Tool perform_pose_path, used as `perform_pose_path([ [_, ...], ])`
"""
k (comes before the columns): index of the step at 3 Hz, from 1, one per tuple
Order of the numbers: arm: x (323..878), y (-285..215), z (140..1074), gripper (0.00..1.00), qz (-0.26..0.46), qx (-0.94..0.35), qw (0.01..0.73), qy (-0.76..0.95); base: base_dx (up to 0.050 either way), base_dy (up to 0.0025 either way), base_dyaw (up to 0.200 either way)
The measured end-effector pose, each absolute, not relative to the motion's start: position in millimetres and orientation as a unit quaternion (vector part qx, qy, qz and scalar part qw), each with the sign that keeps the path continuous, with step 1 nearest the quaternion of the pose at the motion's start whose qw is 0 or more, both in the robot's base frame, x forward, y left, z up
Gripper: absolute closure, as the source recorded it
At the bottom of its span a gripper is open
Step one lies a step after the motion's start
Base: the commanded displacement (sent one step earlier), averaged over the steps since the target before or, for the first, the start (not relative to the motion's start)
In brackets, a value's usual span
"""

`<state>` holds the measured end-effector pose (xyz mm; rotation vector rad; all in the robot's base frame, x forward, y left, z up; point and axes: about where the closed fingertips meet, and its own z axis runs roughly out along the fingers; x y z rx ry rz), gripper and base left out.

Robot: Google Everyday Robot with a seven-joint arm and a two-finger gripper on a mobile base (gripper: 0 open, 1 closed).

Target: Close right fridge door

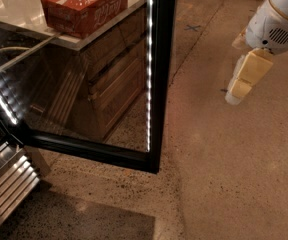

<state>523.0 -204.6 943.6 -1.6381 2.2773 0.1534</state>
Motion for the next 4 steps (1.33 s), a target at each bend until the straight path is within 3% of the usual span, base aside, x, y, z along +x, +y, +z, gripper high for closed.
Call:
perform_pose_path([
  [2,592.1,-134.8,955.9,0.00,0.064,-0.616,0.177,0.765,0.000,0.00000,0.000],
  [3,596.0,-132.4,955.0,0.00,0.062,-0.616,0.182,0.764,0.000,0.00000,0.000],
  [4,606.9,-83.1,947.6,0.00,0.084,-0.645,0.168,0.741,0.000,0.00000,0.000],
])
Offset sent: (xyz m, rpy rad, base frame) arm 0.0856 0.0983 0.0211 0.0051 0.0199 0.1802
